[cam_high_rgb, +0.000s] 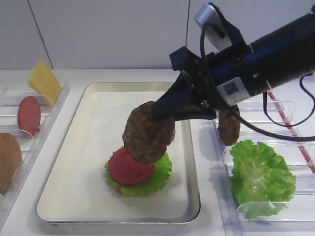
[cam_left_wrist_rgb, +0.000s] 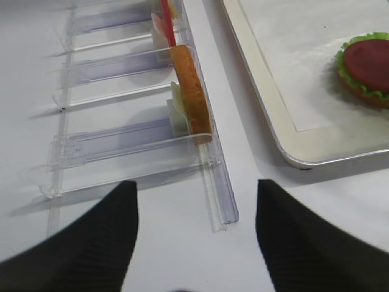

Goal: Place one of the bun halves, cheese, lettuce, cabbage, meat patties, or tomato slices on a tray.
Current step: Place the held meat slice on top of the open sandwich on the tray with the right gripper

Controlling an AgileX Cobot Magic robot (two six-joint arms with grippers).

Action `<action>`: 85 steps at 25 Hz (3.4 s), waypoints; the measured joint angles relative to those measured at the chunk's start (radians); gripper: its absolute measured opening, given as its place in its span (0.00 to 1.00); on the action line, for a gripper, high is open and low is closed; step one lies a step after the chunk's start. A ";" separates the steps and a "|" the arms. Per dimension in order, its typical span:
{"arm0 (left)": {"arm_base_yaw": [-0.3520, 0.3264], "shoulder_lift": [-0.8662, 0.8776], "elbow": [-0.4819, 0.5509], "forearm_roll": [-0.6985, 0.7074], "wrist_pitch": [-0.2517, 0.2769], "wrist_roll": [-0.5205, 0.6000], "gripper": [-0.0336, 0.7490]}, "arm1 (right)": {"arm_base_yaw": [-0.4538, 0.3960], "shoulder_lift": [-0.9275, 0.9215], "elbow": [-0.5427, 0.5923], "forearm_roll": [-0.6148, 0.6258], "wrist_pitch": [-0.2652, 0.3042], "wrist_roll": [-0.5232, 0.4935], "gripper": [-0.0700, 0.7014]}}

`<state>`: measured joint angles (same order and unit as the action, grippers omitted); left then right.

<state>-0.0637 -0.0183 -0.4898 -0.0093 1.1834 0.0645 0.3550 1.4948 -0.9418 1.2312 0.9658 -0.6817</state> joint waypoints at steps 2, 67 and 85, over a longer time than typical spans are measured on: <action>0.000 0.000 0.000 0.000 0.000 0.000 0.57 | -0.010 0.045 0.005 0.043 0.034 -0.033 0.29; 0.000 0.000 0.000 0.000 0.000 0.000 0.57 | -0.043 0.381 -0.035 0.219 0.126 -0.220 0.94; 0.000 0.000 0.000 0.000 0.000 0.000 0.57 | -0.043 0.381 -0.152 -0.042 0.115 -0.048 0.91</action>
<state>-0.0637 -0.0183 -0.4898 -0.0093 1.1834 0.0645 0.3124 1.8754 -1.0942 1.1888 1.0804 -0.7296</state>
